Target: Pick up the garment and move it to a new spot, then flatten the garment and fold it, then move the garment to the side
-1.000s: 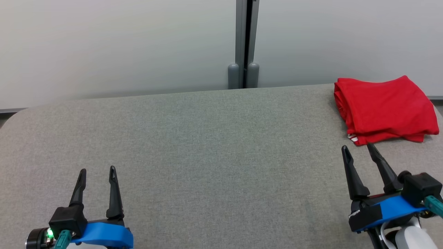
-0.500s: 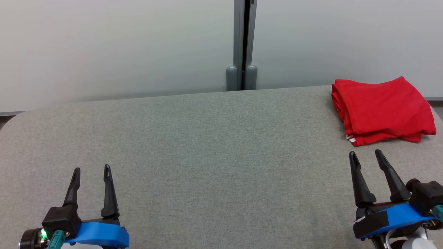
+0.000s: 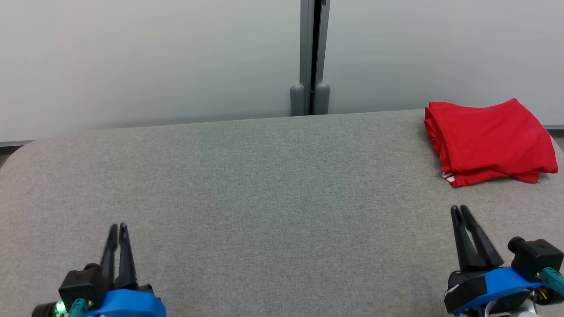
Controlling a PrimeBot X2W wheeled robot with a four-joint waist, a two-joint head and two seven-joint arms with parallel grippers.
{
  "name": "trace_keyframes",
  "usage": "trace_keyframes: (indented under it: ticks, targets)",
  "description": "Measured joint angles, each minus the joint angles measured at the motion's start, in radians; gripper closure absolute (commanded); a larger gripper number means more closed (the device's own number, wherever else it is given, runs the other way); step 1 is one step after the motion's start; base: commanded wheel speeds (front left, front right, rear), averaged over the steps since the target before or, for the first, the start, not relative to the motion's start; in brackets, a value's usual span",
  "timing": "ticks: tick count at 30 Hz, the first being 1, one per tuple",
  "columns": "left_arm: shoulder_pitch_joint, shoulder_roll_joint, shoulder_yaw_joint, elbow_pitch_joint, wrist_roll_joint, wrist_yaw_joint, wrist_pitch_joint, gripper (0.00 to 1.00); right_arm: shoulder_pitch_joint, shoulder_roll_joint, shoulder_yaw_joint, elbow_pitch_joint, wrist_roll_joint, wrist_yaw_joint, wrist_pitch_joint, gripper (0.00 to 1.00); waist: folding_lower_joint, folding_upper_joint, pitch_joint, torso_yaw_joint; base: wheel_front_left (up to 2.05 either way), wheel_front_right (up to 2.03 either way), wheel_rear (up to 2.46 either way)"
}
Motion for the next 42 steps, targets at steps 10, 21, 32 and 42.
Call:
trace_keyframes:
  ticks: [10,21,32,42]
  targets:
    - [0.011,-0.028,0.021,0.027,-0.142,-0.027,0.038,1.0,0.005,0.007,-0.009,0.032,0.146,0.0,0.032,1.0,0.0,0.0,0.0,0.003,0.0,0.0,0.0]
    - [0.002,-0.051,0.058,0.034,-0.318,-0.064,0.08,1.0,0.004,0.013,-0.017,0.04,0.329,0.0,0.062,1.0,0.0,0.0,0.0,0.006,0.0,0.0,0.0]
    - [-0.016,-0.073,0.089,0.042,-0.475,-0.098,0.116,1.0,-0.002,0.02,-0.028,0.049,0.495,0.0,0.089,1.0,0.0,0.0,0.001,0.01,0.0,0.0,0.0]
    - [-0.035,-0.087,0.113,0.047,-0.601,-0.125,0.146,1.0,-0.008,0.025,-0.037,0.058,0.626,0.0,0.113,1.0,0.0,0.0,0.001,0.013,0.0,0.0,0.0]
